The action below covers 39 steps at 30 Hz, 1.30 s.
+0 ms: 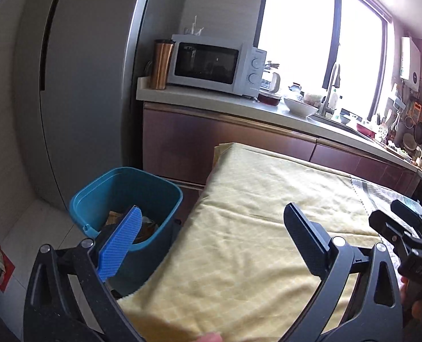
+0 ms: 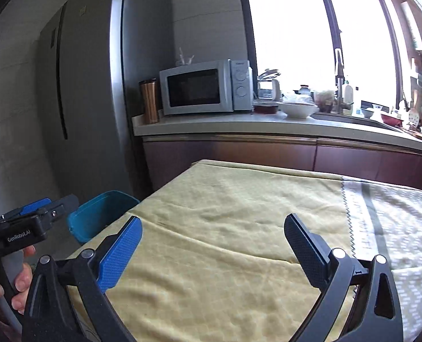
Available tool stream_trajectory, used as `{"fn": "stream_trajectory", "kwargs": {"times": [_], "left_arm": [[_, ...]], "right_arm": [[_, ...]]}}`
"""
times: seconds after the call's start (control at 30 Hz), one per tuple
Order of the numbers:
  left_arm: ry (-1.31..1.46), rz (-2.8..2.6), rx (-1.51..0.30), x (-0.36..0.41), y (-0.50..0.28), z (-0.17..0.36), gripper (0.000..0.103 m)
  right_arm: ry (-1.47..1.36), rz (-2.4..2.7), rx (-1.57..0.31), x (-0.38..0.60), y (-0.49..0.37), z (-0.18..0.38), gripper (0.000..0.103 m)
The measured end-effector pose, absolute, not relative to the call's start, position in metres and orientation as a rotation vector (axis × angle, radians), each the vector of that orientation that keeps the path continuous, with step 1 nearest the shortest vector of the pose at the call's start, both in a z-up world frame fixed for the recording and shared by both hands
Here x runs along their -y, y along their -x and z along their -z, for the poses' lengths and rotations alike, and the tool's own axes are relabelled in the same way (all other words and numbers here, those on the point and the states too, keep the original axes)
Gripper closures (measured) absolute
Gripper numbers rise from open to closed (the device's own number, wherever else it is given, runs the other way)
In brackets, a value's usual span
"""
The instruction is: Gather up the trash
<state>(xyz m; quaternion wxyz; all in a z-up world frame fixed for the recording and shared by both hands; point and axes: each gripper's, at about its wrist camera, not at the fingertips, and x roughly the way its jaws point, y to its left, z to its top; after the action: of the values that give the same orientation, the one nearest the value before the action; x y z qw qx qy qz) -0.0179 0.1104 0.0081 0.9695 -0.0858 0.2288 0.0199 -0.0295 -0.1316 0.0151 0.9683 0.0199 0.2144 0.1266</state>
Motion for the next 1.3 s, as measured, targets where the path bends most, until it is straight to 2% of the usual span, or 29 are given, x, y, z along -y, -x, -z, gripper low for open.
{"fn": "stream_trajectory", "kwargs": {"times": [0.37, 1.3], "left_arm": [[0.116, -0.004, -0.411, -0.066, 0.036, -0.012, 0.005], [0.025, 0.023, -0.302, -0.04, 0.053, -0.015, 0.005]], "right_arm": [[-0.083, -0.153, -0.384, 0.175, 0.055, -0.011, 0.007], [-0.088, -0.072, -0.321, 0.195, 0.074, -0.015, 0.007]]}}
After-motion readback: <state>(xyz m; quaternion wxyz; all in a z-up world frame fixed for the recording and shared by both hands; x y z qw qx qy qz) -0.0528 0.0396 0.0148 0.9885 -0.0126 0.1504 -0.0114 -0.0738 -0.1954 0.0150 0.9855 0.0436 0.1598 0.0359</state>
